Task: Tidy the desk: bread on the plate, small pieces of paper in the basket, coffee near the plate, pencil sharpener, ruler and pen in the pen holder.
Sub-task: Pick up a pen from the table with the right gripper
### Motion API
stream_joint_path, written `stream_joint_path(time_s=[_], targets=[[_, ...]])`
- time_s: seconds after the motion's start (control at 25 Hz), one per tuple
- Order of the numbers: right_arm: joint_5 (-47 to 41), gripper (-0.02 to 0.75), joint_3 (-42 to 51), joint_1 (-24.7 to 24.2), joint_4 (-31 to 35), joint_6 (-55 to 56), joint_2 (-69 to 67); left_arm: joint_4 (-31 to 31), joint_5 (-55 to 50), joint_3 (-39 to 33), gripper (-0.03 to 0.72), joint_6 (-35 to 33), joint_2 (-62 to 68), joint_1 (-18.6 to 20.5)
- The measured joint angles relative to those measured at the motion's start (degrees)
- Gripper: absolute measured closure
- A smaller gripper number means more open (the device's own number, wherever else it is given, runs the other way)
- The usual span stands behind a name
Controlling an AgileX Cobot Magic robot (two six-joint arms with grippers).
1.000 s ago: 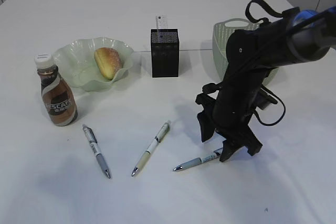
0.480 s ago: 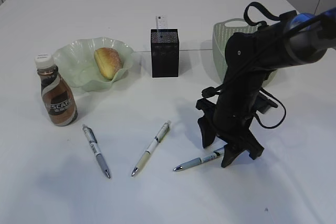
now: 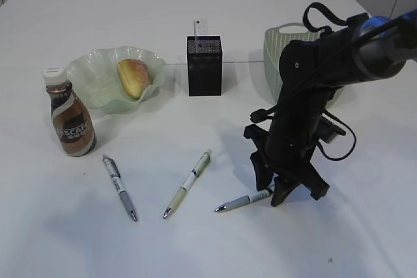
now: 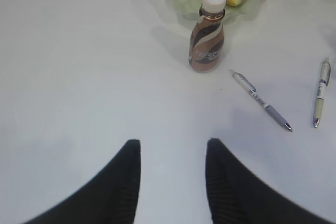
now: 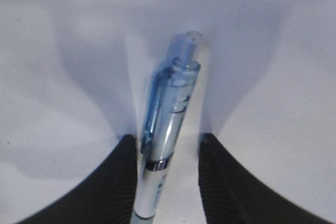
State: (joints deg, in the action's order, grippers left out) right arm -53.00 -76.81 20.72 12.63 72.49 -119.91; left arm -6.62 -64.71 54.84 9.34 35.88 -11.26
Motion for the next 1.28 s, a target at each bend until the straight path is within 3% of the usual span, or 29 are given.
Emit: stream_joint_path(time_s=[0.12, 0.36, 1.28], targets=[[-1.02, 0.483, 0.0, 0.0, 0.0, -0.79, 0.0, -0.09, 0.0, 0.0, 0.407, 0.0, 0.0, 0.0], [-1.62, 0.563, -0.13, 0.0, -0.83, -3.67, 0.0, -0.09, 0.36, 0.0, 0.409, 0.0, 0.0, 0.0], [-4.56, 0.594, -0.35, 0.0, -4.0, -28.48, 0.0, -0.09, 1.64, 0.0, 0.419, 0.0, 0.0, 0.0]])
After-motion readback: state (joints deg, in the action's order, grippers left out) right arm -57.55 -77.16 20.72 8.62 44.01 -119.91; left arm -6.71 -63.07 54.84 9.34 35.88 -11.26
